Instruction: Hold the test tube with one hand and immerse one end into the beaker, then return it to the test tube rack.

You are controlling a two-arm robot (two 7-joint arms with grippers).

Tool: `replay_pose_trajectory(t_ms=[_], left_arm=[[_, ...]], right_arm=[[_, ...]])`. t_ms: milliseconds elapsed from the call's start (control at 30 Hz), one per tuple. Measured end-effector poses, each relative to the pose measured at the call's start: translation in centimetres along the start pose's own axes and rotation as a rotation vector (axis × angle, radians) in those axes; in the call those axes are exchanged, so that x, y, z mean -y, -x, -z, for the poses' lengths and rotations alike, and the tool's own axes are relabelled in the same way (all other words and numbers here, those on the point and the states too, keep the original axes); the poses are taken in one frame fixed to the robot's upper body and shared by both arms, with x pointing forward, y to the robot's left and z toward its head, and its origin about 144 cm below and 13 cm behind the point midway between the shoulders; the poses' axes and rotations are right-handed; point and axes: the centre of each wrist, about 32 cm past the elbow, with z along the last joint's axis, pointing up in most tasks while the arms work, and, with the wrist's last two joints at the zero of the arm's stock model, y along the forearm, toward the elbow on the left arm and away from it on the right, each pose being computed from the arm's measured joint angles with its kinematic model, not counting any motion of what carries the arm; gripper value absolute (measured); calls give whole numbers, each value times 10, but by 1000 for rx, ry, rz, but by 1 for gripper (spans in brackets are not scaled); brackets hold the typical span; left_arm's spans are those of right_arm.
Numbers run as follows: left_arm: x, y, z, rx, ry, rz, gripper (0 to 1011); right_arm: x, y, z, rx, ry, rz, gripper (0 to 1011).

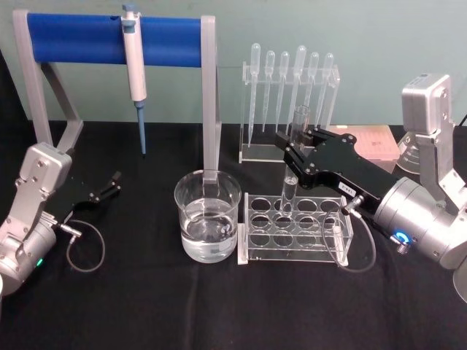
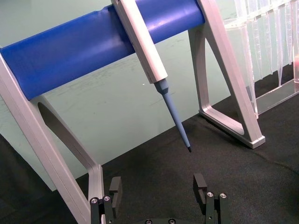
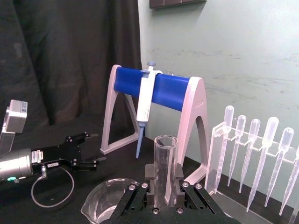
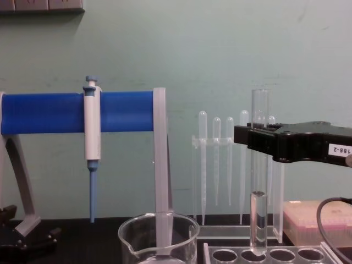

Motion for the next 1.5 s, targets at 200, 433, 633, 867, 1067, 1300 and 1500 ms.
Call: replay_pose_trajectory(t_ms=[200,433,633,867,1067,1300,1500], left_arm=[[0,0,0,0,0,0,1000],[0,0,0,0,0,0,1000],[0,0,0,0,0,0,1000],[0,0,0,0,0,0,1000],[0,0,0,0,0,0,1000],[0,0,0,0,0,0,1000],[0,0,0,0,0,0,1000]], right_arm=[[0,0,0,0,0,0,225],[0,0,0,0,0,0,225],[0,0,0,0,0,0,225],[-3,2,-21,26,-23,-19,225],[-15,8,-37,37,-49,-58,225],[-46,22,-44,44,-66,-120,225],[-71,31,-34,49,-45,-151,225]])
